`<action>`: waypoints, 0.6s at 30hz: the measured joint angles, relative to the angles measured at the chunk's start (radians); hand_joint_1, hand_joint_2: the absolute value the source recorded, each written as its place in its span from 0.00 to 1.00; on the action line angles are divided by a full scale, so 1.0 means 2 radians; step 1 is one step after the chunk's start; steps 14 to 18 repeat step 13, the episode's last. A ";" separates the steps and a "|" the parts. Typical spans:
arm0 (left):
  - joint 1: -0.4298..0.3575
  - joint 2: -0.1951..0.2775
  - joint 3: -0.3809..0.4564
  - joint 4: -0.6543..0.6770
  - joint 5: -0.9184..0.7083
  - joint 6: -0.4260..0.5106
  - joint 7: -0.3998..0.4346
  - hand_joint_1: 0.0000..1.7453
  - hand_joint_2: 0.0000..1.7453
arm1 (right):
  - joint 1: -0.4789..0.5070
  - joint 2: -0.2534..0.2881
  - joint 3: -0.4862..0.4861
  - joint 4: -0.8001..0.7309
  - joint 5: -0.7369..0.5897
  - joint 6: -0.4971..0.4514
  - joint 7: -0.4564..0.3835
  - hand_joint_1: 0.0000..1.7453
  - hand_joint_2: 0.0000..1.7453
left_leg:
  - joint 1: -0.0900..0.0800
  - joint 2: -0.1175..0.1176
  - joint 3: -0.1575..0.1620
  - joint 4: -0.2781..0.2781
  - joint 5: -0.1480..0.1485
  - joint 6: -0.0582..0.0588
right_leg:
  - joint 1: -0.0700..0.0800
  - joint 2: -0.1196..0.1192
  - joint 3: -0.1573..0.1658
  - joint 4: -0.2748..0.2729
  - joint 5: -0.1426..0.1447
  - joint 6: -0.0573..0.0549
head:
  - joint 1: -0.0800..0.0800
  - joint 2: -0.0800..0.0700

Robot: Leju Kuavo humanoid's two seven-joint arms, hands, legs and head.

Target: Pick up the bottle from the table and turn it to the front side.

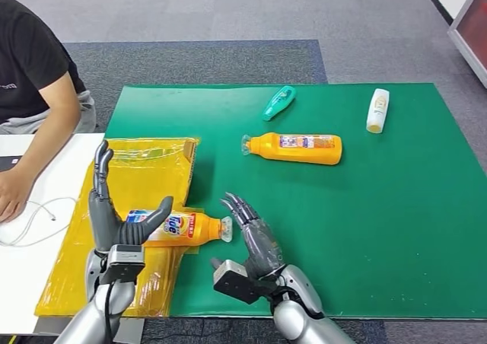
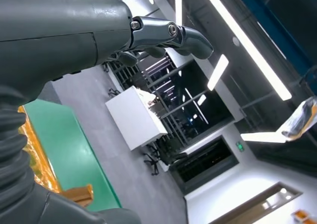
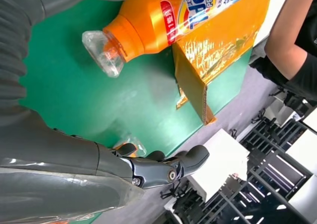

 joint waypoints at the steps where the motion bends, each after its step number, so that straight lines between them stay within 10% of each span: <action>1: 0.003 0.000 -0.002 -0.009 0.030 0.000 -0.001 0.00 1.00 | -0.002 0.000 0.002 0.003 -0.003 -0.002 -0.001 0.00 1.00 | 0.000 0.000 0.000 0.000 0.000 0.000 | 0.000 0.000 0.000 0.000 0.000 0.000 | 0.000 0.000; 8: 0.014 0.009 -0.020 -0.127 0.211 -0.033 -0.003 0.00 1.00 | -0.018 0.000 0.015 0.009 -0.021 -0.003 -0.005 0.00 1.00 | 0.000 0.000 -0.001 0.000 0.000 0.000 | 0.000 0.000 -0.001 0.000 0.000 0.000 | 0.000 0.000; 18: 0.022 -0.002 -0.006 -0.176 0.224 -0.050 -0.003 0.00 1.00 | -0.021 0.000 0.023 0.010 -0.022 -0.004 -0.004 0.00 1.00 | 0.000 0.000 -0.001 0.000 0.000 0.000 | 0.000 0.000 -0.001 0.000 0.000 0.000 | 0.000 0.000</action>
